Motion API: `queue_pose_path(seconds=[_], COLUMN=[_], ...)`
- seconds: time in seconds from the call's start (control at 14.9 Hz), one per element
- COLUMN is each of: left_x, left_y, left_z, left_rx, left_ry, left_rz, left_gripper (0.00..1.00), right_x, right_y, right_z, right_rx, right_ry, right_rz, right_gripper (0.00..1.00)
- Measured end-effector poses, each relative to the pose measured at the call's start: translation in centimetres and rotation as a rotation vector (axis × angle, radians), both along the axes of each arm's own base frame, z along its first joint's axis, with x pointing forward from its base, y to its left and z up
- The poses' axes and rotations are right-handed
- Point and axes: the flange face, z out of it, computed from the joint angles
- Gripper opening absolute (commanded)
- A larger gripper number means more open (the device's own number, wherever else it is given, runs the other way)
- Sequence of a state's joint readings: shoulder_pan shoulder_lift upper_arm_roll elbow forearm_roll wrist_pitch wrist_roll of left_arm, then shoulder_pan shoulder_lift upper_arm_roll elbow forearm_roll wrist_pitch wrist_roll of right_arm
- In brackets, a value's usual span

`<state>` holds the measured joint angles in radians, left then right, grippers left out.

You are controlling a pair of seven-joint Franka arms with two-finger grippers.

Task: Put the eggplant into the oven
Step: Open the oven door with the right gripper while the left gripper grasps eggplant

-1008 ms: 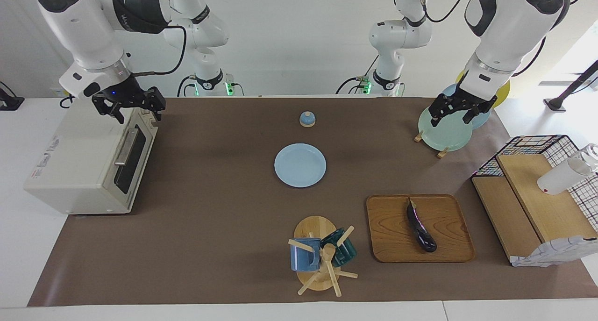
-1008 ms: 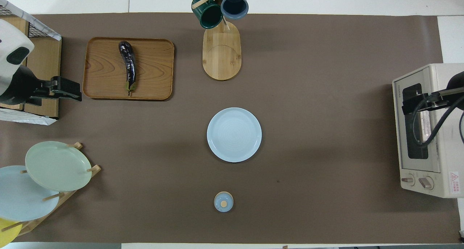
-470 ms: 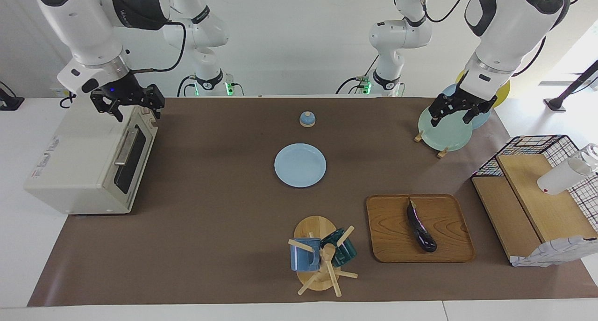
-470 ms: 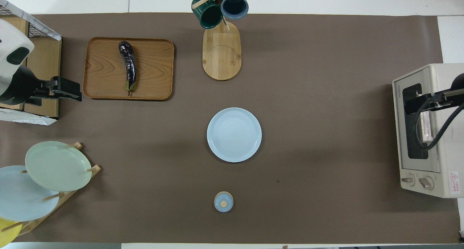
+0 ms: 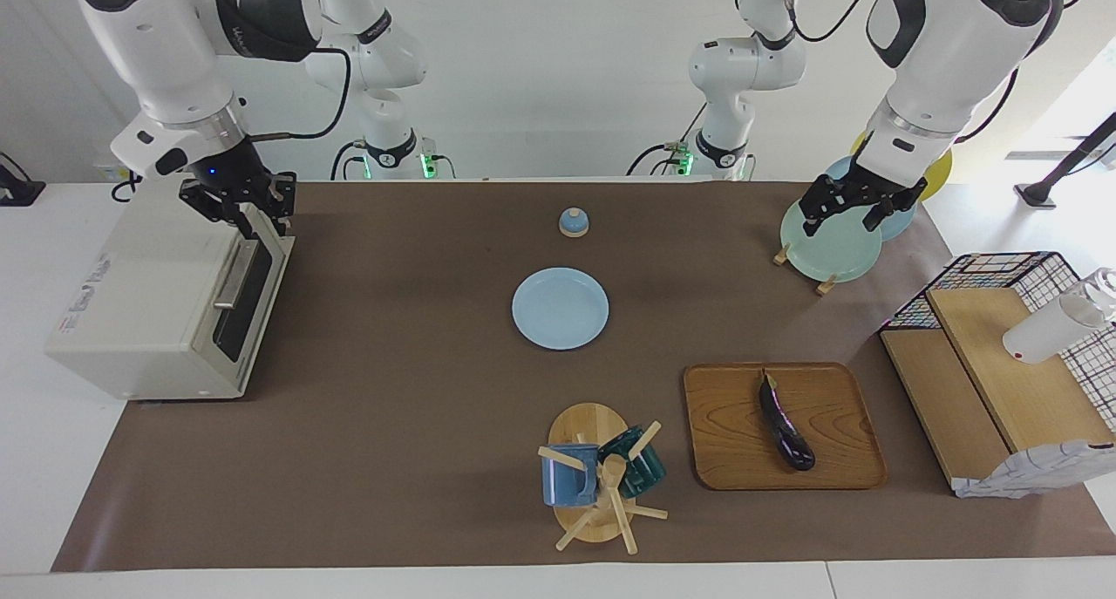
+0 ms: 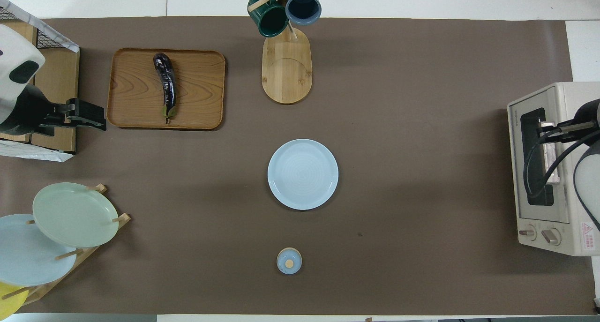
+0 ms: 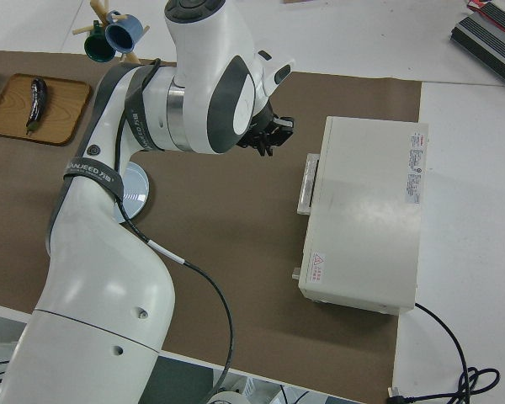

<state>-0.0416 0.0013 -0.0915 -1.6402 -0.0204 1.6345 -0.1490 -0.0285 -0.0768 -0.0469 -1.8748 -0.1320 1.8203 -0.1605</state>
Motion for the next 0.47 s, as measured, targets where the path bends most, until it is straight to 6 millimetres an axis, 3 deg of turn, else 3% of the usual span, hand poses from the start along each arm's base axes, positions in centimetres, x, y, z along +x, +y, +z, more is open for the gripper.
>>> queue_pose_path(seconds=[0.34,0.47], left_x=[0.7,1.5], left_y=[0.0,0.0], left_z=[-0.1,-1.3], left_rx=[-0.006,-0.008], left_ry=[-0.035,-0.035], left_rz=[0.003,0.004], left_gripper=[1.00,1.00], right_x=[-0.2,-0.2], right_y=[-2.8,-3.2], right_z=[-4.0,-5.3], right_rx=[-0.047,-0.064], right_ry=[0.016,0.027], right_rz=[-0.023,-0.027], right_gripper=[0.00,0.00])
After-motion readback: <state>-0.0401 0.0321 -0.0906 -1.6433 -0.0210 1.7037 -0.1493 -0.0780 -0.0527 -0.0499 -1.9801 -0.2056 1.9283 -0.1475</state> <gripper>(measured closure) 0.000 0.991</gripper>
